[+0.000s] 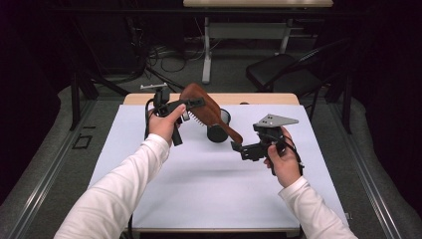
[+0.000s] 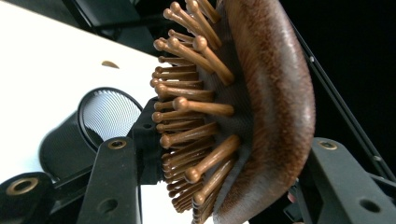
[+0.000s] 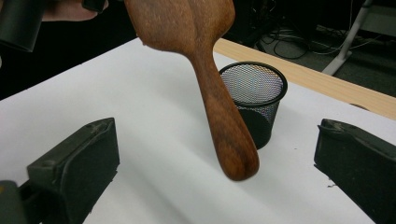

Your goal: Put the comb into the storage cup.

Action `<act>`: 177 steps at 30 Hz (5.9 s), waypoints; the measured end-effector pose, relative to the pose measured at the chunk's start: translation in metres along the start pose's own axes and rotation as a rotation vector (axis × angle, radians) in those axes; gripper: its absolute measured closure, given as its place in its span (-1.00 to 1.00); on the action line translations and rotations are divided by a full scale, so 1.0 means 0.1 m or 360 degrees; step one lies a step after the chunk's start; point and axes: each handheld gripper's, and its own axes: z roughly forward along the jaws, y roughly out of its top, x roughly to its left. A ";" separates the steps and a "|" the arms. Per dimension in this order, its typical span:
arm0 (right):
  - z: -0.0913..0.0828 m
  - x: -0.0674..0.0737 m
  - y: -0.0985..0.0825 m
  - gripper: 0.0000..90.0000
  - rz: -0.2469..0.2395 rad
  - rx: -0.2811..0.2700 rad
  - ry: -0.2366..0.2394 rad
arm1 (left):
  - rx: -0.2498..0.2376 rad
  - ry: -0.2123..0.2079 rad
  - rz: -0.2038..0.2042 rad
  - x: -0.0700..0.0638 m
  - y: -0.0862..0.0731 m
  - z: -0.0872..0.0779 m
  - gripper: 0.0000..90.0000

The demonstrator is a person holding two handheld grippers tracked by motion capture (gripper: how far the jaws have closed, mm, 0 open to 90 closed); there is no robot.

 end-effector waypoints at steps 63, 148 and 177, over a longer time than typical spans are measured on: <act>-0.05 -0.21 -0.12 -1.00 0.0130 -0.0019 -0.0083 | -0.0209 0.0178 0.0253 -0.09 0.43 0.03 0.11; -0.11 -0.27 -0.20 -0.99 0.0175 -0.0053 -0.0047 | -0.0154 0.0471 0.0339 0.21 0.25 0.50 0.11; -0.10 -0.27 -0.21 -0.98 0.0182 -0.0049 -0.0049 | -0.0104 0.0487 0.0285 0.36 0.13 0.61 0.11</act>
